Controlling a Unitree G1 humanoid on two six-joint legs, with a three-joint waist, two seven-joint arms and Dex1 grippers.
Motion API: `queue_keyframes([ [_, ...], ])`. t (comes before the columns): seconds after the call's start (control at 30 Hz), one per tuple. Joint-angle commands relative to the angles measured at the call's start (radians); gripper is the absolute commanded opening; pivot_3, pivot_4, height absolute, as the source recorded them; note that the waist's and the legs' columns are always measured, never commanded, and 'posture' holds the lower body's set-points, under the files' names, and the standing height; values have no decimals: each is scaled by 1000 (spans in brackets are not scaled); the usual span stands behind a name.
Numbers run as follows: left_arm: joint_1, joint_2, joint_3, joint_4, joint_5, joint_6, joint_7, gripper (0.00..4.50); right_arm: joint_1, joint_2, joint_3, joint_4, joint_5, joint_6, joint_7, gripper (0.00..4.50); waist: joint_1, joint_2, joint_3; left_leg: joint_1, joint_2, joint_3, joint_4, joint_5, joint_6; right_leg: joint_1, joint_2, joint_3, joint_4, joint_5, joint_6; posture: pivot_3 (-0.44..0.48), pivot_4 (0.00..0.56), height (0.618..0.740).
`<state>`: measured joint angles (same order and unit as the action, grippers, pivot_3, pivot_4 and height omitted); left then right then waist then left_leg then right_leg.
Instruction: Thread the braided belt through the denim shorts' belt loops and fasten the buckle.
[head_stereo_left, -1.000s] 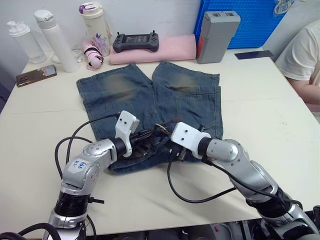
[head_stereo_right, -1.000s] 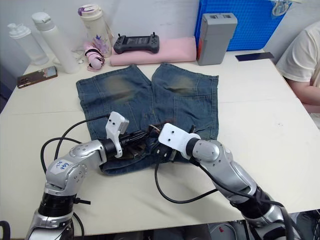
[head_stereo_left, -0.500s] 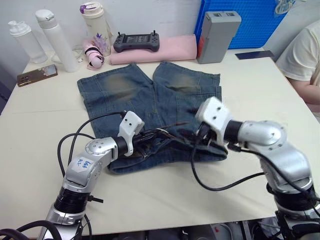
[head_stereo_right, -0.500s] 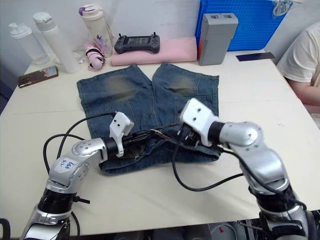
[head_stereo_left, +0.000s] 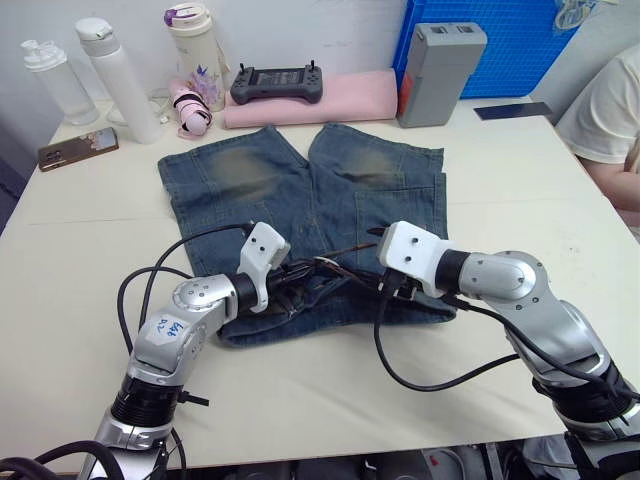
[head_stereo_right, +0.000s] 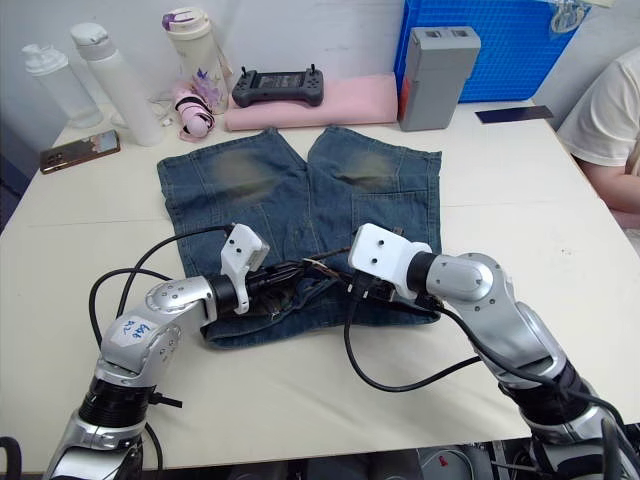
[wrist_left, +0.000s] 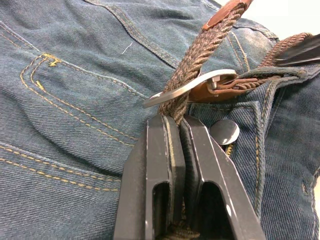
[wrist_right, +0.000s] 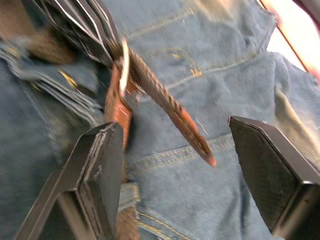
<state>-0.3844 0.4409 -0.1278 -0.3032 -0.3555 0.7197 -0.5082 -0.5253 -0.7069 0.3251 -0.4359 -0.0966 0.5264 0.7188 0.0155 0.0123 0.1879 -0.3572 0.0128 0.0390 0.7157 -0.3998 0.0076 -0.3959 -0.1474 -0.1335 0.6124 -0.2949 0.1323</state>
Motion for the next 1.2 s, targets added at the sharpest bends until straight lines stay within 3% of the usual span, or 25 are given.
queue_keyframes([
  [0.03, 0, 20, -16, -21, 36, -48, -22, 0, -11, 4, 16, -1, -45, -48, -5, 3574, 1, 0, 0, 0, 0, 0, 0, 0, 0, 0, 0, 0, 0, 0, 0, 0, 150, 705],
  [0.07, 0, 28, -22, -22, 49, -61, -27, 0, -11, 5, 21, 4, -54, -54, -3, 3574, 2, 0, 0, 0, 0, 0, 0, 0, 0, 0, 0, 0, 0, 0, 0, 0, 150, 705],
  [0.17, -7, 50, -38, -18, 91, -102, -39, 0, -12, 10, 29, 11, -69, -62, 4, 2767, 3, 0, 0, 0, 0, 0, 0, 0, 0, 0, 0, 0, 0, 0, 0, 0, 150, 705],
  [0.37, -15, 60, -48, -17, 137, -163, -54, 0, -5, 21, 41, 23, -108, -71, 11, 16, 6, 0, 0, 0, 0, 1, 0, 0, 0, 0, 0, 0, 0, 0, 0, 0, 150, 705],
  [0.6, -15, 35, -11, -24, 133, -213, -63, 0, -3, 35, 36, 31, -125, -75, 10, 16, 5, 0, 0, 0, 0, 1, 0, 0, 0, 0, 0, 0, 0, 0, 0, 0, 150, 705],
  [0.67, -10, 29, 38, -29, 70, -178, -88, 788, 1, 34, 34, 29, -134, -77, 11, 0, 5, 0, 0, -1, 0, 1, 0, 0, 0, 0, 0, 0, 0, 0, 0, 0, 150, 705],
  [0.7, -8, 30, 62, -29, 42, -161, -102, 941, 3, 33, 34, 28, -139, -80, 11, 0, 5, 0, 0, -1, 0, 1, 0, 0, 0, 0, 0, 0, 0, 0, 0, 0, 150, 705],
  [0.8, -5, 82, 170, 12, -107, -48, -201, 2240, 13, 21, 25, 26, -154, -100, 3, 0, 4, 0, 0, -1, 0, 0, 0, 0, 0, 0, 0, -1, 0, 0, 0, 0, 150, 705],
  [0.97, -35, 141, 296, 161, -197, -14, -272, 2240, 37, 0, 2, 32, -189, -161, -23, 0, 1, 0, 0, 0, 0, 0, 0, 0, 0, 0, 0, -1, 0, 0, 0, 0, 150, 705],
  [1.07, -62, 168, 277, 267, -137, -57, -279, 1450, 61, 1, -34, 26, -185, -194, -45, 0, 6, 0, 0, 0, 0, 1, 0, 0, 0, 0, 0, -1, 0, 0, 0, 0, 150, 705],
  [1.1, -65, 173, 271, 283, -126, -67, -281, 1006, 65, 2, -40, 25, -185, -200, -47, 0, 8, 0, 0, 0, 0, 1, 1, 0, 0, 0, 0, -1, 0, 0, 0, 0, 150, 705],
  [1.17, -66, 191, 190, 337, -39, -116, -284, 169, 81, -1, -71, 10, -181, -230, -62, 0, 8, 0, 0, -1, 0, 1, 1, 0, 0, 1, 0, -2, 0, 0, 0, 0, 150, 705],
  [1.2, -66, 203, 144, 362, 13, -145, -285, 71, 93, -11, -92, 2, -182, -253, -69, 0, 8, 0, 0, -1, 0, 2, 0, 0, 0, 1, 0, -2, 0, 0, 0, 0, 150, 705],
])
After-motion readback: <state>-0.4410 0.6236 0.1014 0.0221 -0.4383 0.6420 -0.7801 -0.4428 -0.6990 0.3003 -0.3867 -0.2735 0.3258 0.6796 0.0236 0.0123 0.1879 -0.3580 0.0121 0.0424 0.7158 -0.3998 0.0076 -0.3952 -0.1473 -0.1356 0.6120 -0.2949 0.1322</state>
